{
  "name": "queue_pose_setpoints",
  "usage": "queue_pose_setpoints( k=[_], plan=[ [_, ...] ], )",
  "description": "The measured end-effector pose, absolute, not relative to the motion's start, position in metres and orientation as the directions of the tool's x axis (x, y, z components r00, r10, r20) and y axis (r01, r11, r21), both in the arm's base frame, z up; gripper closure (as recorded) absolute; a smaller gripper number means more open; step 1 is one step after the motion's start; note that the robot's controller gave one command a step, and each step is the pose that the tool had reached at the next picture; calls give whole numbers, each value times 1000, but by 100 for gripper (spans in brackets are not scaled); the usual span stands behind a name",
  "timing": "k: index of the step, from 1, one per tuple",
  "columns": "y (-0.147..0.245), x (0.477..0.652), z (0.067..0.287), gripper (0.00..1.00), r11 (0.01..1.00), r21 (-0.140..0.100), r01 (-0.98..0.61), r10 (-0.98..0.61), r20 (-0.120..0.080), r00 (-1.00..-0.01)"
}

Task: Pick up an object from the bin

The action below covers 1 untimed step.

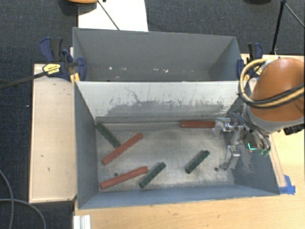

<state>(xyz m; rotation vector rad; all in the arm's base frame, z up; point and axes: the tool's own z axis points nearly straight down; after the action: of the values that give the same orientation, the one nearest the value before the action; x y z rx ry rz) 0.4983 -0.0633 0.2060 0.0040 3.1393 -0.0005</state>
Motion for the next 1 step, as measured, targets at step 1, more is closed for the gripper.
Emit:
queue_pose_setpoints(
  k=[1],
  plan=[
    [-68,512,161,0,997,-1,-72,-72,-8,-997]
  ],
)
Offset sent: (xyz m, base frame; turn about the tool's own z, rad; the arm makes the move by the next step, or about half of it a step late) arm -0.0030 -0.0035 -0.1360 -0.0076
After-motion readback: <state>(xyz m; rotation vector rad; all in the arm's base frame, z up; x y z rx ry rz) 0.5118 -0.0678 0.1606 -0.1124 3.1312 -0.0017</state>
